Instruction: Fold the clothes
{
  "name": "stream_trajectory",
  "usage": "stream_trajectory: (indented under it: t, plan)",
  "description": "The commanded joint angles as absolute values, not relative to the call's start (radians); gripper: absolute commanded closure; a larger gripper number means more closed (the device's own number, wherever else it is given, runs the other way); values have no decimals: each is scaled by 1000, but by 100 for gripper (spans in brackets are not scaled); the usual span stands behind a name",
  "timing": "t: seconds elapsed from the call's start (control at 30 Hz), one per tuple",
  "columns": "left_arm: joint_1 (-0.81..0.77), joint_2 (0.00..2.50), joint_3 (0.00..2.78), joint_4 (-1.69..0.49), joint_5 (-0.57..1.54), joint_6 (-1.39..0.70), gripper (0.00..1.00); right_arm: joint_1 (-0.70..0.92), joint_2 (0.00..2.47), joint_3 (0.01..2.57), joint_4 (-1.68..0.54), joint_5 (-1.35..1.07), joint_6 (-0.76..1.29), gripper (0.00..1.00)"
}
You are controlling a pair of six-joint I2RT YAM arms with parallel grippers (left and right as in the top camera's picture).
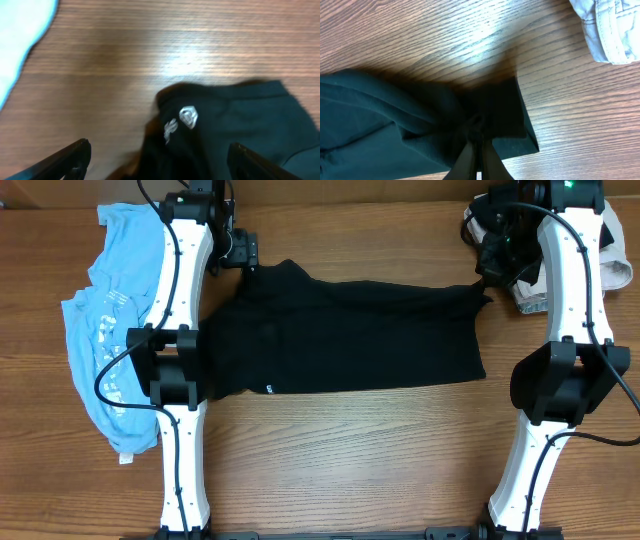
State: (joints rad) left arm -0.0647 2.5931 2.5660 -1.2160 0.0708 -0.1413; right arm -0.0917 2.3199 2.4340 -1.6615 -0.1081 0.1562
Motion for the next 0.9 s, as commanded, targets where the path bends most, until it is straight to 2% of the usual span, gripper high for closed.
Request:
stream_trajectory:
  t: [0.0,0.43,0.57,0.63,0.7,0.73,0.87]
  plan:
    - [-74,2597,2510,-1162,162,-211,12,-96,2280,2460,-1659,-113,148,96]
    - [-72,2597,2387,-1065,192,-275,27,-96,2280,2460,-1663,-114,129,96]
    - [-72,2597,2387,-1047,192,-283,43,-96,2280,2460,-1663,-114,129,96]
    - [-72,2597,2387,-1030,192,-293,60,-96,2280,2460,-1665,-114,129,96]
    - [-72,2597,2387,-1008,191,-293,71,-96,2280,2460,-1668,-114,129,96]
    - [-72,2597,2388,-1002,190,-292,80,-96,2280,2460,-1669,-114,129,96]
    - [-68,2595,2391,-990,180,-292,93,-96,2280,2460,-1670,-114,129,96]
